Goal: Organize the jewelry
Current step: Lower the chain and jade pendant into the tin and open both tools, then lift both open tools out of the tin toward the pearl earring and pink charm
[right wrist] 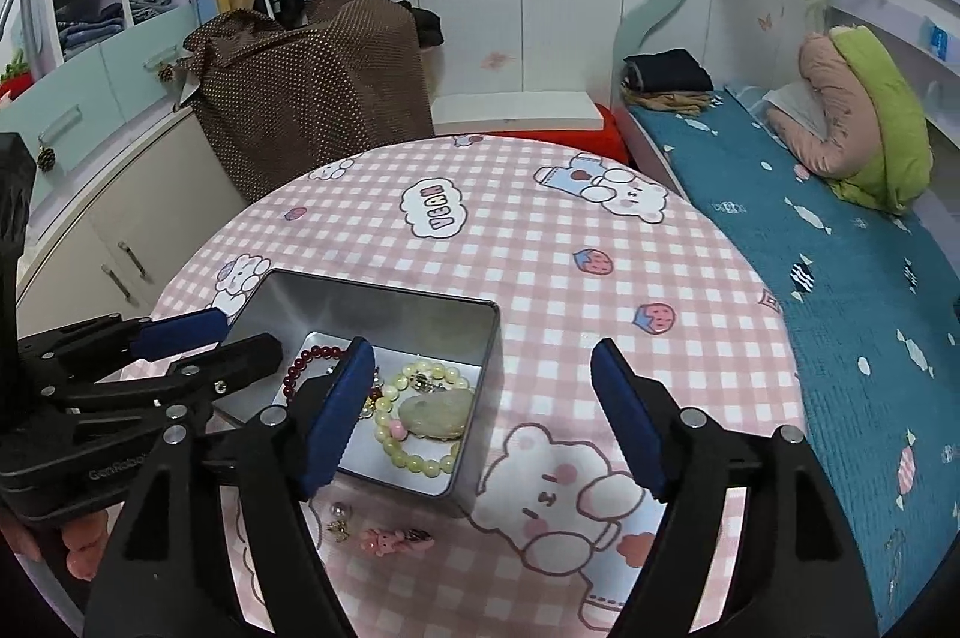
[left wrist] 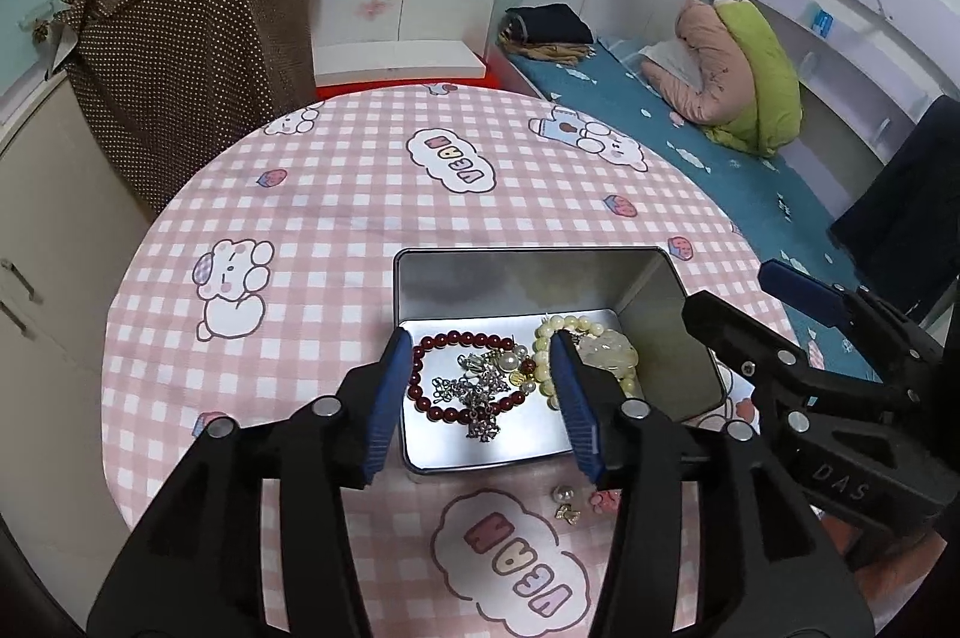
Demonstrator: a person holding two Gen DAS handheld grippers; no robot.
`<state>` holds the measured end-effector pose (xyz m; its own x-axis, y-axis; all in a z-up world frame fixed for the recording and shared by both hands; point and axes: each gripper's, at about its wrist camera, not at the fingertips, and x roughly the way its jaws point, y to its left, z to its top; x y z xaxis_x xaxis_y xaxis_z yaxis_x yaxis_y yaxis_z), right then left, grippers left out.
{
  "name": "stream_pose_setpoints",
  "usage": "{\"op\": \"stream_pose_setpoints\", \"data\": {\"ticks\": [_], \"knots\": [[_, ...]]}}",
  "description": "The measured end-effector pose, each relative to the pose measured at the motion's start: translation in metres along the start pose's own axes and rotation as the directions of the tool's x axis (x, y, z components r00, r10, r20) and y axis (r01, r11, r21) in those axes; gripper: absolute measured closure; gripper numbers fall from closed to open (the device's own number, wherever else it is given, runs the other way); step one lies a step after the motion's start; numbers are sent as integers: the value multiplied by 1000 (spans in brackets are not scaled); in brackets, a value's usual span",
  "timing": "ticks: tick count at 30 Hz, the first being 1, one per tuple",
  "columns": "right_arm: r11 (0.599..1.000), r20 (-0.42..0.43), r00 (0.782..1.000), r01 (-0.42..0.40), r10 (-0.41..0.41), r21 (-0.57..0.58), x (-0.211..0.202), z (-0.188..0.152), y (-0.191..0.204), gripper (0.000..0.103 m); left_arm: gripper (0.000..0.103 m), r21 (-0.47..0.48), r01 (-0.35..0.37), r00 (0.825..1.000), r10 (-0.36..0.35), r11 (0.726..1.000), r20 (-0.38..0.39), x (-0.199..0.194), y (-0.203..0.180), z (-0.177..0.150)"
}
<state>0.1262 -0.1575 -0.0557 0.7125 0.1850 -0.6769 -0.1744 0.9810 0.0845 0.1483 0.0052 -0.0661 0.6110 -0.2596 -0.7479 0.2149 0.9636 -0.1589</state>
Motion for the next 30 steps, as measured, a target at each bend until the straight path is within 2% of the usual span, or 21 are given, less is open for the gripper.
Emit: {"op": "stream_pose_setpoints", "data": {"ticks": [8,19,30], "knots": [[999,20,999,37,-38,35,-15,-2,-13,22,43,-15,-14,999,15,1000,36,-19,7,-2],[995,-9,997,83,-82,58,-25,-26,-26,13,25,-28,-51,997,52,998,48,-40,26,-24],[999,-65,997,40,-38,28,-23,-62,-16,13,21,-52,-84,996,85,995,9,-49,46,-59]]}}
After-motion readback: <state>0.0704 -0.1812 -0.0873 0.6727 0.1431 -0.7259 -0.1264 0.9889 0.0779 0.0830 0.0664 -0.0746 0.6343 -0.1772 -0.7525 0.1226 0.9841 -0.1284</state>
